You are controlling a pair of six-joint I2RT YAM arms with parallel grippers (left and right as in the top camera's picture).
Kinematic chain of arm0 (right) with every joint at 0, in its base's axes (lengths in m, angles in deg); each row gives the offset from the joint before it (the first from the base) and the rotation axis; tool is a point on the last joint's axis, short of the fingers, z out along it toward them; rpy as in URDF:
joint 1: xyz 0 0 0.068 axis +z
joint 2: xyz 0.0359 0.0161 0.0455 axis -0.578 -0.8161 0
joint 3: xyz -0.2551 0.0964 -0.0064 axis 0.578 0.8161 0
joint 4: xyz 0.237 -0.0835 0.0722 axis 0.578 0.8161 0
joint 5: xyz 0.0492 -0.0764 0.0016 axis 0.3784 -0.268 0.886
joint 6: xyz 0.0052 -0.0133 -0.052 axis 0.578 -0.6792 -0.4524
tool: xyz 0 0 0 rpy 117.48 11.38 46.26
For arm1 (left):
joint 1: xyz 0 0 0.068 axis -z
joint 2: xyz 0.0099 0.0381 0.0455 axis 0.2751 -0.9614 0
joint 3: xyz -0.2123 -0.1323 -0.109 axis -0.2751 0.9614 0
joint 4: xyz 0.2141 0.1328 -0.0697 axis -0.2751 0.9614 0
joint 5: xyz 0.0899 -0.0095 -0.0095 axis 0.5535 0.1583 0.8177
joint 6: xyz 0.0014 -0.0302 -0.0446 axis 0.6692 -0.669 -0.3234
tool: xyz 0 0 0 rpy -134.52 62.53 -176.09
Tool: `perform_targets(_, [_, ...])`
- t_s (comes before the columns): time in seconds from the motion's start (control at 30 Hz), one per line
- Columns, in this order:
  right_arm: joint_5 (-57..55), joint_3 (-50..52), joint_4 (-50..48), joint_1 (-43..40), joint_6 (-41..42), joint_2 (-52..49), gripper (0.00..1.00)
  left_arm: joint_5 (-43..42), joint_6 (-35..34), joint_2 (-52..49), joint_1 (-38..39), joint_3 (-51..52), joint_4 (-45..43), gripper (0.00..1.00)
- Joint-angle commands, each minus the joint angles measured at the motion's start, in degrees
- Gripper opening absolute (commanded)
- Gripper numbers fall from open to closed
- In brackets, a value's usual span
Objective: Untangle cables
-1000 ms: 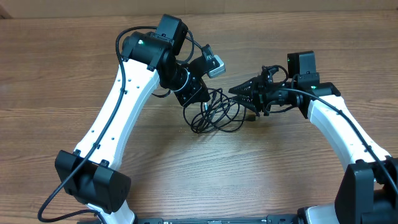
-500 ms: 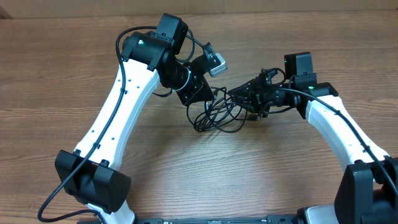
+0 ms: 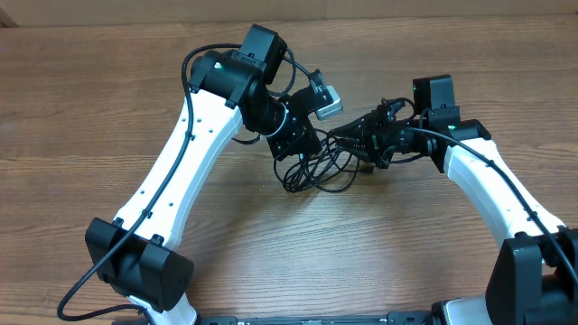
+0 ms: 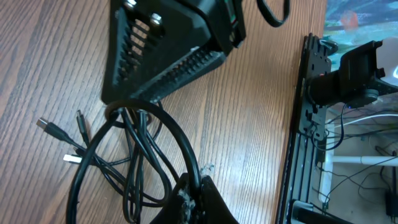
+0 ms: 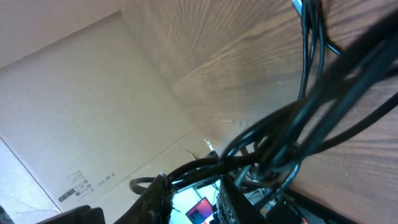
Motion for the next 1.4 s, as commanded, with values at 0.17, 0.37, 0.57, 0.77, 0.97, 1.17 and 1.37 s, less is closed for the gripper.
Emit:
perform_targets(0.17, [-1.6,-0.5,-1.1,0.1,0.2,-0.2,0.35,-2.5,2.3,0.3,0.6,0.4,0.1,0.04])
perform_targets(0.37, [-1.6,-0.5,-5.6,-0.1,-3.1,-0.2,0.41,-2.3,5.1,0.3,0.6,3.4,0.4,0.04])
perform_targets(0.57, [-1.6,-0.5,-2.5,-0.4,-20.5,-0.2,0.45,-2.4,6.5,0.3,0.6,9.5,-0.2,0.04])
perform_targets(0.77, [-3.5,-0.5,7.8,-1.5,-28.9,-0.2,0.52,-3.3,5.7,0.3,0.7,18.5,-2.1,0.04])
perform_targets(0.97, [-9.0,-0.5,18.1,-1.4,-35.8,-0.2,0.49,-8.1,5.8,0.3,1.1,25.0,-4.0,0.05])
perform_targets(1.17, [-21.9,-0.4,29.0,-1.2,-36.3,-0.2,0.33,-10.8,5.0,0.3,2.6,27.8,-4.9,0.04])
perform_targets(1.37, [-24.0,2.5,30.4,0.0,-36.3,-0.2,0.29,-7.2,-10.0,0.3,4.3,28.9,-10.7,0.04])
